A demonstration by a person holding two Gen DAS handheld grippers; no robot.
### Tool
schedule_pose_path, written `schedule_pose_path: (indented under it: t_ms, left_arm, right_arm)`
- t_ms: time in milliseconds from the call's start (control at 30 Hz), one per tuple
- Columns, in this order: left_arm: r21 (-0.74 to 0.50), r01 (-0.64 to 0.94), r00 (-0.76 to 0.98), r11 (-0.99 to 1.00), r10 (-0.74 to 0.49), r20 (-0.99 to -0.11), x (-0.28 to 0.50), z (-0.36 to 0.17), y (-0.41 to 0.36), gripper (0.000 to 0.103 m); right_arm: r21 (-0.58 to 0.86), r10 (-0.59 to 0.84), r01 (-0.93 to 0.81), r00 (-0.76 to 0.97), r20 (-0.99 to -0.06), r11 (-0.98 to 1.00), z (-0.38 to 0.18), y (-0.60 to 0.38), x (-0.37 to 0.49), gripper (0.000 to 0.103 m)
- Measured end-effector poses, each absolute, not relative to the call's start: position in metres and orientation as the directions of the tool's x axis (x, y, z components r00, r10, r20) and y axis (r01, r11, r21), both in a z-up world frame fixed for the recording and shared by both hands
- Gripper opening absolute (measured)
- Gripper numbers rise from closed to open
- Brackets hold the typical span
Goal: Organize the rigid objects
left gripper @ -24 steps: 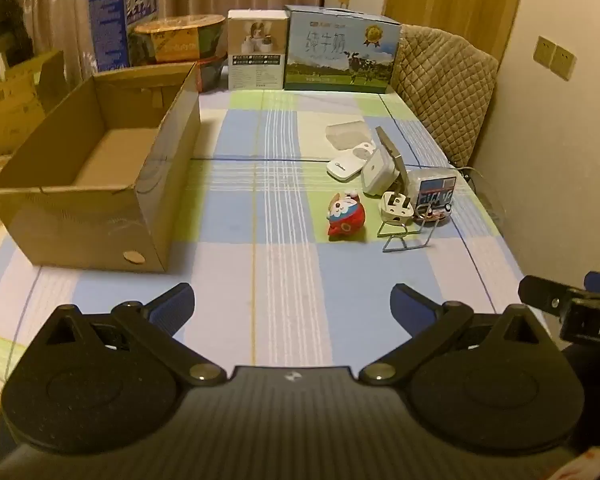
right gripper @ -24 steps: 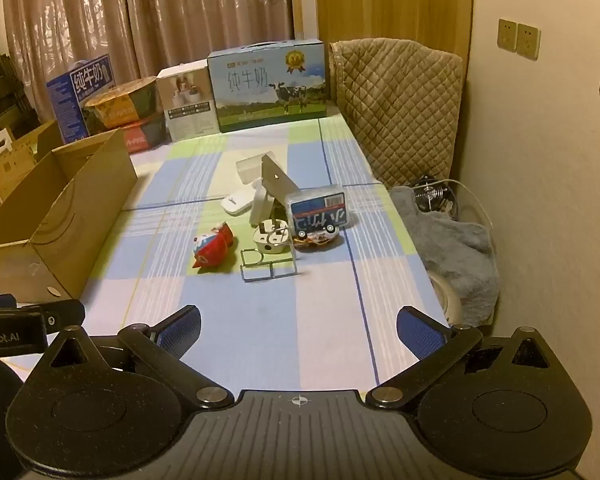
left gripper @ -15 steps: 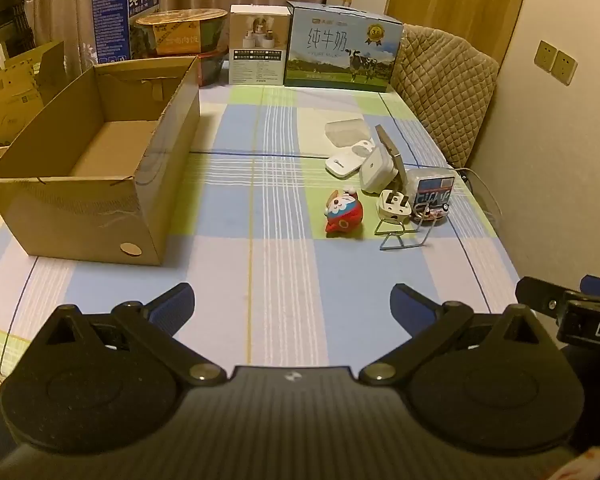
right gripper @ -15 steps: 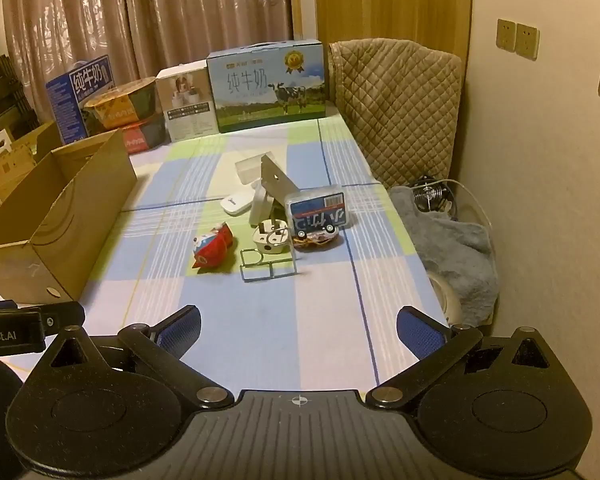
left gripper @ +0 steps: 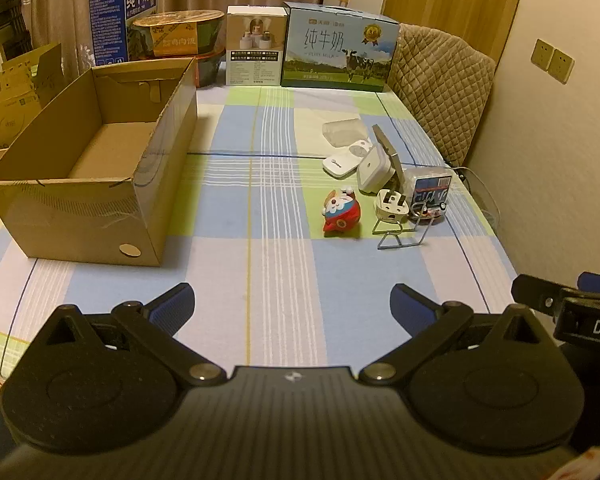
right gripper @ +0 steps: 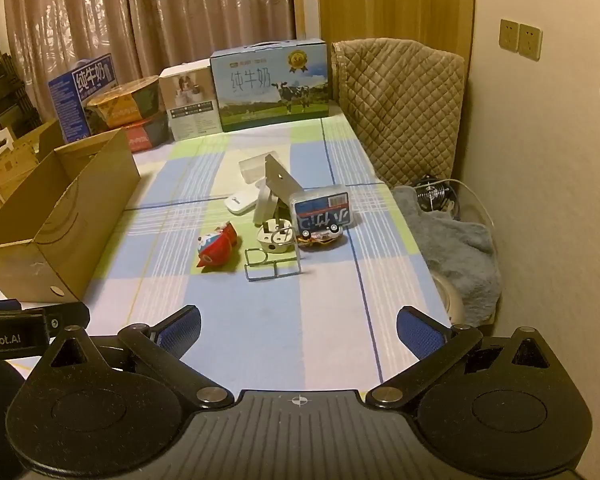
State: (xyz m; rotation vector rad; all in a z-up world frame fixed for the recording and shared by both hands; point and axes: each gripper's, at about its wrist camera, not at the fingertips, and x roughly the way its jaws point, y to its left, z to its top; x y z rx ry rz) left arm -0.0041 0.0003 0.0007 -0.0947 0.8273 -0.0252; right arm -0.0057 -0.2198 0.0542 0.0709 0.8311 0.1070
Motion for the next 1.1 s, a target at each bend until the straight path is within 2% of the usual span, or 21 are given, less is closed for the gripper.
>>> schedule_pose_path:
  t_ms: [1100]
  left_arm:
    - [-0.100,-0.012,0.668,0.995,-0.067,-0.741,-0.0014,-0.0005,0.0037,0.102]
  right_arm:
    - [0.112,0.126,-0.064,0.666,-0.736,0.992,0.0458,-0.2191,-0.0068,0.101]
